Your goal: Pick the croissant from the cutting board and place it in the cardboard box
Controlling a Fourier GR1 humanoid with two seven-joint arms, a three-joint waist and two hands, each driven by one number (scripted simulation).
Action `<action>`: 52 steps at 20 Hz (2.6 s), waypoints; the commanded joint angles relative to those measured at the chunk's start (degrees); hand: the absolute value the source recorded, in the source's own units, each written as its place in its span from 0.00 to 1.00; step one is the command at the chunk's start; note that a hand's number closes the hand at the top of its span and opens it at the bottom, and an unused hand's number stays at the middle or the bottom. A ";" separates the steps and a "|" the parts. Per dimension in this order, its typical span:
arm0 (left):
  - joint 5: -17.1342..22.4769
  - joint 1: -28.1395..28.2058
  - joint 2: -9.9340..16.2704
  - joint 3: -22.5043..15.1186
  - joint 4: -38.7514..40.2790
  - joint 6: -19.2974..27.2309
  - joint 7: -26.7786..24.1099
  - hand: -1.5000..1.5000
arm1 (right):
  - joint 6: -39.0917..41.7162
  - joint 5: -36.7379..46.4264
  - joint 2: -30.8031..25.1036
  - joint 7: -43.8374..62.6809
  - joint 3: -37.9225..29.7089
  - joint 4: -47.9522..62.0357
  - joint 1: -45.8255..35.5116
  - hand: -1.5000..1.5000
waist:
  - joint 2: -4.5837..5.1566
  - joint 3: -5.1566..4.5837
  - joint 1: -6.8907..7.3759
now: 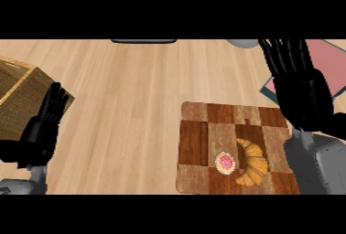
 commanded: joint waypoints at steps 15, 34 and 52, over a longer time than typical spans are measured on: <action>-1.03 5.58 -4.09 0.94 7.08 7.54 6.54 0.50 | -39.11 48.33 -6.82 10.68 -2.60 -8.99 42.53 0.00 | -0.58 0.09 -5.72; -2.81 -1.59 -7.76 -0.74 12.71 4.85 6.43 0.50 | 3.43 75.29 -6.40 71.62 14.75 -44.16 45.61 0.00 | 0.40 0.24 0.66; -3.73 -1.50 -6.45 1.37 11.79 1.83 7.15 0.50 | 14.83 81.20 11.57 89.50 20.33 -24.46 22.01 0.00 | 0.26 0.34 0.83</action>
